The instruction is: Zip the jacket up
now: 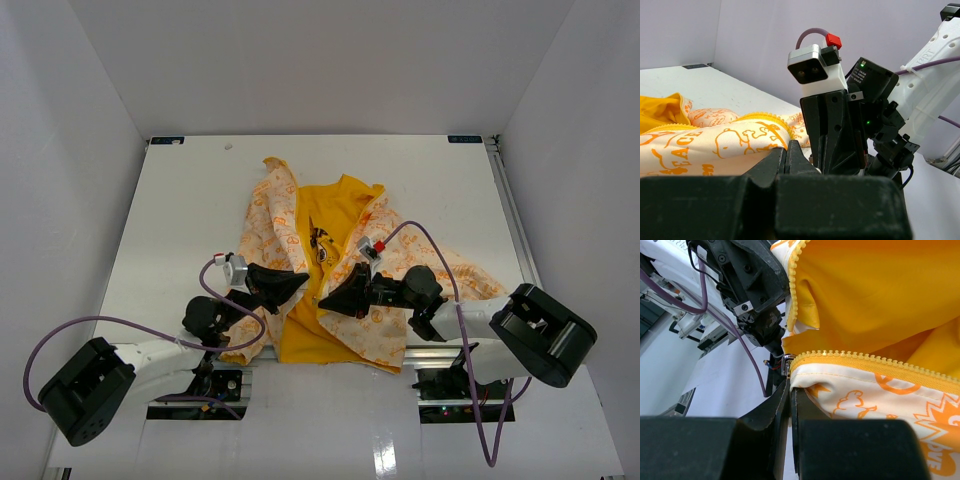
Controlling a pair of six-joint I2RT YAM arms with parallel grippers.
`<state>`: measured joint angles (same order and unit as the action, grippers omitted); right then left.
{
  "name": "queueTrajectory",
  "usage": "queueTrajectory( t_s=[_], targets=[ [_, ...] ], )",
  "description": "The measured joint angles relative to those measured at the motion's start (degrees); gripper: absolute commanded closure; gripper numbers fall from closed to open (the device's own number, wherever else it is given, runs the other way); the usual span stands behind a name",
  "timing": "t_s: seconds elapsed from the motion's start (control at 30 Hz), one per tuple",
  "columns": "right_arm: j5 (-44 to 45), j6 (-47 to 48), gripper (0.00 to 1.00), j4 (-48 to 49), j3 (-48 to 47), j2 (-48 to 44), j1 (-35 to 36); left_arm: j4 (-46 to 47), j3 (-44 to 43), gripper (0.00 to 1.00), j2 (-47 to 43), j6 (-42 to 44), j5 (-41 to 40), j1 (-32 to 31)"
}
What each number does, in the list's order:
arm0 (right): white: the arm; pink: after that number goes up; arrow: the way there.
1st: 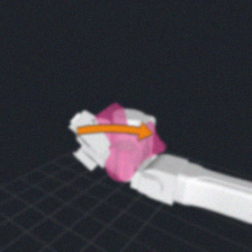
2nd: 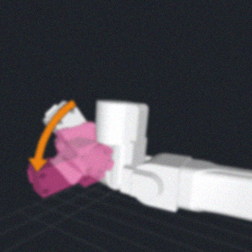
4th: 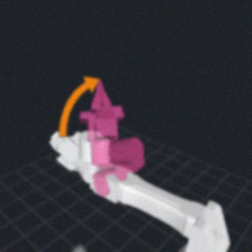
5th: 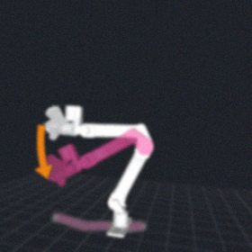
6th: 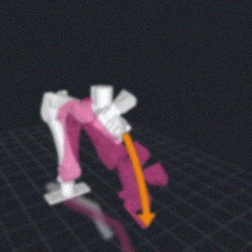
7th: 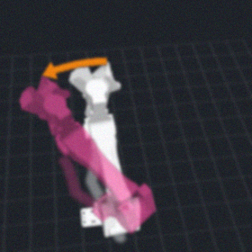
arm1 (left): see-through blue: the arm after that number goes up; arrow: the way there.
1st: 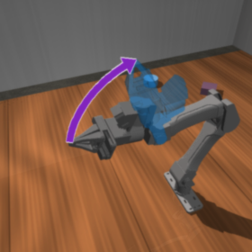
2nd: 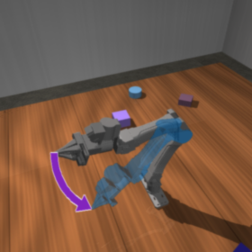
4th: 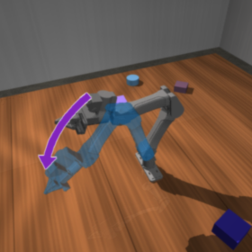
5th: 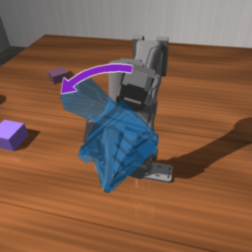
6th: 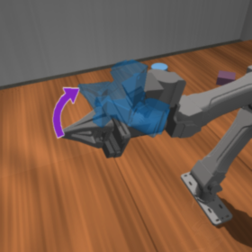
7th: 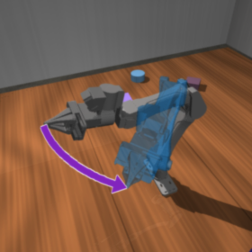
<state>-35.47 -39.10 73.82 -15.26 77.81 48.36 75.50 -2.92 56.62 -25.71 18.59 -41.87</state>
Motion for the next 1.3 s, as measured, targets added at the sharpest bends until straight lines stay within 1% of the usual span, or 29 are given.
queueTrajectory(
  t_s=[0.33, 0.6, 0.97, 1.3],
  targets=[
    [-0.95, 1.59, 0.92, 0.02, 0.06, -1.37, -0.02, 0.0, 0.0, 1.0, 0.0, -0.13, 0.04, 0.0],
    [-0.95, 1.56, 0.92, 0.0, -0.01, -1.35, -0.02, 0.0, 0.0, 1.0, -0.23, -0.22, 0.09, 0.0],
    [-0.97, 0.95, 0.92, 0.02, -2.63, -0.47, -0.13, 0.0, 0.0, 1.0, -0.81, -0.62, 1.42, 0.0],
    [-1.15, 0.06, 0.92, 0.03, -2.63, -0.46, -1.45, -0.02, 0.0, 1.0, -1.61, -1.35, 1.88, 0.0]
  ],
)
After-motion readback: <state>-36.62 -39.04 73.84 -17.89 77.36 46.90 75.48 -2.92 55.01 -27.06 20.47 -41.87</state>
